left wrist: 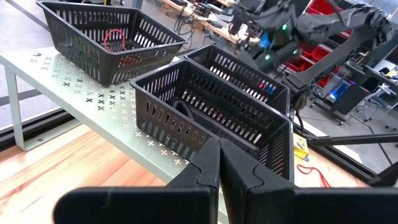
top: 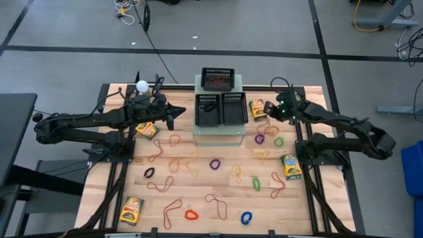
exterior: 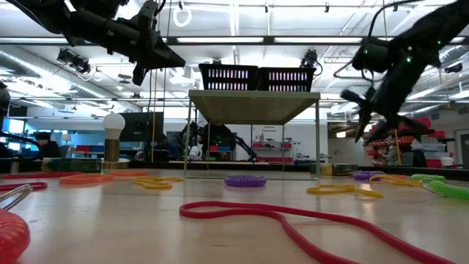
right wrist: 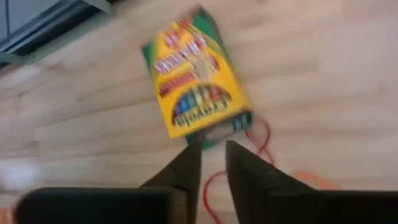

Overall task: Pick & Place Office Desk Supplies
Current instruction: Put the yellow crayon box into the bottom right black bin

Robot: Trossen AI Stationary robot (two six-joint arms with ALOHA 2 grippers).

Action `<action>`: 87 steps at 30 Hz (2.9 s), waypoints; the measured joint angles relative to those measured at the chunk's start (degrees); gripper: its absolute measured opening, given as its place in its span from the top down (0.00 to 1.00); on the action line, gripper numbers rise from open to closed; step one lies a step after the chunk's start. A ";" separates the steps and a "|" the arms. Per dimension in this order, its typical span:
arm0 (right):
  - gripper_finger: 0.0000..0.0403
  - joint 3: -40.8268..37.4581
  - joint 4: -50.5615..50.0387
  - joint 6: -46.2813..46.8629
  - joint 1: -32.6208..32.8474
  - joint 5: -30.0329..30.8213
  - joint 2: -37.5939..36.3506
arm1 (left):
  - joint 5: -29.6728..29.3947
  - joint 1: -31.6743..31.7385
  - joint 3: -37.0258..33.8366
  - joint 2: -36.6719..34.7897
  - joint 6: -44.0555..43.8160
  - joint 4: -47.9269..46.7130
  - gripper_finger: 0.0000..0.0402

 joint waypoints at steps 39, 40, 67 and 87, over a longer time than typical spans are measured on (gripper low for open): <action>0.99 -2.45 23.30 6.75 -2.88 4.69 20.51 | 0.02 0.00 0.00 0.00 -1.44 -1.03 0.98; 0.99 -2.45 23.29 5.01 -3.16 4.65 20.51 | 0.04 0.00 0.00 0.00 -1.57 -1.09 0.98; 1.00 21.31 -5.70 -64.10 -0.08 24.29 19.09 | 0.02 0.00 0.00 0.00 -1.76 -1.36 0.98; 1.00 21.31 -1.28 -91.02 3.51 37.32 29.09 | -0.17 0.00 0.00 0.00 0.25 -1.33 0.98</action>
